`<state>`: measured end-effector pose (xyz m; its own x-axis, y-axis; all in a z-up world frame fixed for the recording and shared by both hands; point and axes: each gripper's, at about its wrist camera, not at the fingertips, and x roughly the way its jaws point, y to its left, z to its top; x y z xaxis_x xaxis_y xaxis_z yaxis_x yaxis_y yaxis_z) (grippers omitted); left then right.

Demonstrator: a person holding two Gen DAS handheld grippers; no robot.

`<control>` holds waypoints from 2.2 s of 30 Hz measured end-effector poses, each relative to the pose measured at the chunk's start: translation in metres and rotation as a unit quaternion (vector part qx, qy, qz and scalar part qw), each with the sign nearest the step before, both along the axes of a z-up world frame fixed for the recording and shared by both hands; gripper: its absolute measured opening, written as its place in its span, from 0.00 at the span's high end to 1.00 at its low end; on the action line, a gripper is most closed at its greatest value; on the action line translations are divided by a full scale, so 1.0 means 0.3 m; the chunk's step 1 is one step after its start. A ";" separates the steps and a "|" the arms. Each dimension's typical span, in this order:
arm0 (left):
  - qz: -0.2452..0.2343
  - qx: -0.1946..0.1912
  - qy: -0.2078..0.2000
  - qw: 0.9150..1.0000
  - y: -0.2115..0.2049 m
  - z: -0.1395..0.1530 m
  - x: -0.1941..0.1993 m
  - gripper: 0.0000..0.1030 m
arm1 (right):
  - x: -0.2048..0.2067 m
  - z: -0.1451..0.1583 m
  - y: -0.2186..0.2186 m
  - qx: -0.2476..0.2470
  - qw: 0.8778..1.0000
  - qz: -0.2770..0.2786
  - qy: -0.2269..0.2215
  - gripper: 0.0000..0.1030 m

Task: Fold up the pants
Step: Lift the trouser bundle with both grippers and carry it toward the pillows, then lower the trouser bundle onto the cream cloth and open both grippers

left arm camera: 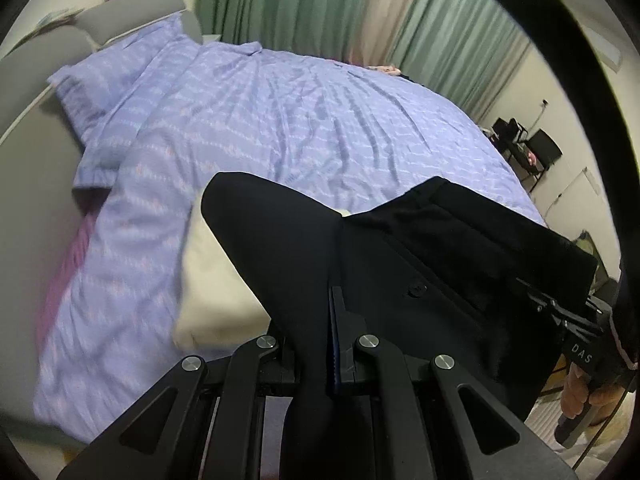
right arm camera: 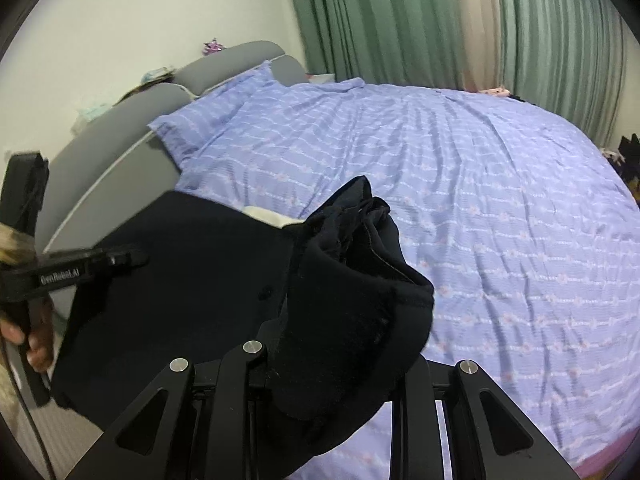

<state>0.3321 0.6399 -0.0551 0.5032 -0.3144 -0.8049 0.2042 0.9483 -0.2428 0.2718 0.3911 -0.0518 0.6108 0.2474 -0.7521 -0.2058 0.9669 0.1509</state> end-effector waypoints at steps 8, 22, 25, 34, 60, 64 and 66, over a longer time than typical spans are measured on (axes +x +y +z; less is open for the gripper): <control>-0.027 0.015 -0.002 1.000 0.099 -0.145 0.368 0.89 | 0.308 -0.152 0.130 -0.016 0.998 -0.043 0.030 0.76; -0.048 0.056 0.075 0.994 0.177 -0.499 0.590 0.89 | 0.463 -0.471 0.202 -0.036 0.988 -0.074 0.127 0.73; -0.055 0.071 0.078 0.993 0.167 -0.521 0.560 0.89 | 0.454 -0.499 0.192 -0.030 0.986 -0.074 0.144 0.72; -0.034 0.093 0.103 0.990 0.177 -0.595 0.517 0.78 | 0.432 -0.586 0.145 -0.002 0.974 -0.087 0.208 0.59; 0.000 0.136 -0.060 0.989 -0.331 0.106 -0.106 0.07 | -0.037 0.046 -0.269 -0.115 0.991 -0.073 0.002 0.11; -0.009 0.101 -0.066 0.993 -0.481 0.196 -0.218 0.05 | -0.164 0.141 -0.412 -0.099 0.992 -0.077 -0.011 0.11; -0.012 0.098 -0.076 0.992 -0.571 0.239 -0.281 0.05 | -0.215 0.174 -0.476 -0.097 0.992 -0.080 -0.016 0.11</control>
<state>0.2478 0.4685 0.0166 0.6185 -0.1724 -0.7666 0.2471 0.9688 -0.0185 0.2073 0.2484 0.0003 0.6554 -0.0026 -0.7553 -0.0487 0.9978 -0.0458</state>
